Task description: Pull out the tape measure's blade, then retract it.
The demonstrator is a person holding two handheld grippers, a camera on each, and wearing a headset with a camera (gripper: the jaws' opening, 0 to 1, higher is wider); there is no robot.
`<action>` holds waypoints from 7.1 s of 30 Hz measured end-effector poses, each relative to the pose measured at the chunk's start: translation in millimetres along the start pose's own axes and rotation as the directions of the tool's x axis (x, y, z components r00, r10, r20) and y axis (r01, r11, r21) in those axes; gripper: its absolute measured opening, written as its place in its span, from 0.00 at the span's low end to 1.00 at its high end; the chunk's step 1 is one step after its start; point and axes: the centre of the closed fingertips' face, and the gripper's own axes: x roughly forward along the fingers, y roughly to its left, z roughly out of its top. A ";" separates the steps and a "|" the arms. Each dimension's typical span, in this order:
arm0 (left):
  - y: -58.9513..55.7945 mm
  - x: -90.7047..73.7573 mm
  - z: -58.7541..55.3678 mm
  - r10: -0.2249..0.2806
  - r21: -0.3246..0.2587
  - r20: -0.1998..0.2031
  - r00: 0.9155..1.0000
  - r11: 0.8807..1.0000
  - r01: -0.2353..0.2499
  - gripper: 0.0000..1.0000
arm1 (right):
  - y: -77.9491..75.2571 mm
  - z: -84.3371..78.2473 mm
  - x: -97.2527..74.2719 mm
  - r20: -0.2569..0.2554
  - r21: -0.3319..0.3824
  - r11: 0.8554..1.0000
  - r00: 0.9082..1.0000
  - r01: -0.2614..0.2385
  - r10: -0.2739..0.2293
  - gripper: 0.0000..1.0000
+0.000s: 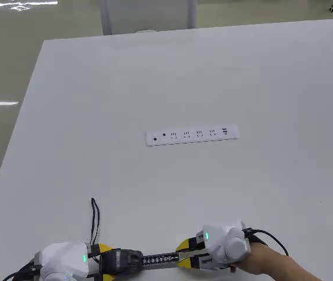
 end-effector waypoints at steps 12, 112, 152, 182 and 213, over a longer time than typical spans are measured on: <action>-0.5 0.4 0.0 -0.006 0.004 -0.002 1.000 1.000 0.006 0.27 | -0.3 -9.0 -10.1 -0.008 0.009 1.000 1.000 0.000 0.000 0.10; -1.4 2.5 -0.3 -0.024 -0.031 -0.024 0.999 0.999 0.023 0.27 | -0.8 -73.1 -86.1 -0.046 0.082 0.996 0.999 0.020 -0.017 0.10; -2.2 3.8 0.0 -0.040 -0.049 -0.040 0.998 0.998 0.038 0.28 | -0.1 -91.5 -110.3 -0.057 0.114 0.993 0.998 0.011 -0.004 0.10; -1.9 3.7 -0.2 -0.040 -0.060 -0.052 0.998 0.998 0.037 0.28 | -2.1 -102.9 -123.8 -0.074 0.116 0.993 0.997 0.015 -0.006 0.10; -1.5 5.8 0.3 -0.024 -0.052 -0.059 0.998 0.998 0.021 0.29 | -4.4 -107.4 -128.2 -0.135 0.069 0.994 0.988 0.083 -0.073 0.10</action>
